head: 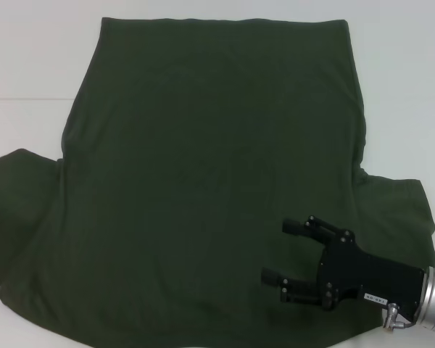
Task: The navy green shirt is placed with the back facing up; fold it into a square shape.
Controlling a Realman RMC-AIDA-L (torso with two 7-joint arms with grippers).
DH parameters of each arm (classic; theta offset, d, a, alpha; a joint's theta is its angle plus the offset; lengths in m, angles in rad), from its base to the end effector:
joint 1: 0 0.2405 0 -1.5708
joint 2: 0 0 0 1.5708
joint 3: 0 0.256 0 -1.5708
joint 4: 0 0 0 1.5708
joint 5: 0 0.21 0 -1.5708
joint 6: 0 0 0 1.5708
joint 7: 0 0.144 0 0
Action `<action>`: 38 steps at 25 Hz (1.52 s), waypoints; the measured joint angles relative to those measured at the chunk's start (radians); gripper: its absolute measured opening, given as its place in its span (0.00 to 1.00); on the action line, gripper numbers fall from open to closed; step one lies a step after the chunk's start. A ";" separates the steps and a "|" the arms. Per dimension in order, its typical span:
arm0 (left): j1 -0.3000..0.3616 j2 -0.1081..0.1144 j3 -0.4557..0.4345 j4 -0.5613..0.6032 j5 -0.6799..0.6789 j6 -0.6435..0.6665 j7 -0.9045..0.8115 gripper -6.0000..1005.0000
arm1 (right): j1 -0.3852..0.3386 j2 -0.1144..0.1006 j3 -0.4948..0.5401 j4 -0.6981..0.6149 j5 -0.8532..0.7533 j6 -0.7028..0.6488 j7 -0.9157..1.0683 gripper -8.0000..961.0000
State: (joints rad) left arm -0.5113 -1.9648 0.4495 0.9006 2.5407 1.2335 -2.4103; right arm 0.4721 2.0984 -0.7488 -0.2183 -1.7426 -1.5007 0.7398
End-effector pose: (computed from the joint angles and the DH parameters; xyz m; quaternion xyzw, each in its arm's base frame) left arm -0.3725 0.3543 0.1263 -0.6745 -0.6339 -0.1022 0.3644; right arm 0.2765 0.2757 -0.0675 -0.9206 0.1260 0.3229 0.1797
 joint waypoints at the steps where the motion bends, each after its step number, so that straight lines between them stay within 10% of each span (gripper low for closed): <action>1: -0.002 0.002 0.000 0.009 0.000 0.000 -0.001 0.01 | 0.000 0.000 0.000 0.000 0.000 0.000 0.000 0.98; 12: -0.013 -0.033 0.008 0.124 -0.008 0.056 -0.005 0.01 | -0.002 0.000 0.003 0.001 0.003 0.001 0.001 0.98; 24: -0.049 -0.197 0.211 0.304 -0.008 0.151 -0.025 0.01 | -0.008 0.000 0.003 0.004 0.003 -0.011 0.001 0.98; 38: 0.001 -0.191 0.260 0.123 -0.176 0.073 -0.047 0.02 | -0.011 0.000 0.010 0.010 0.007 -0.040 0.001 0.98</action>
State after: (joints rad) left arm -0.5099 -2.1556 0.7094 1.0234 2.3651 1.3070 -2.4568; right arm 0.4615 2.0984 -0.7392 -0.2082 -1.7360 -1.5409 0.7409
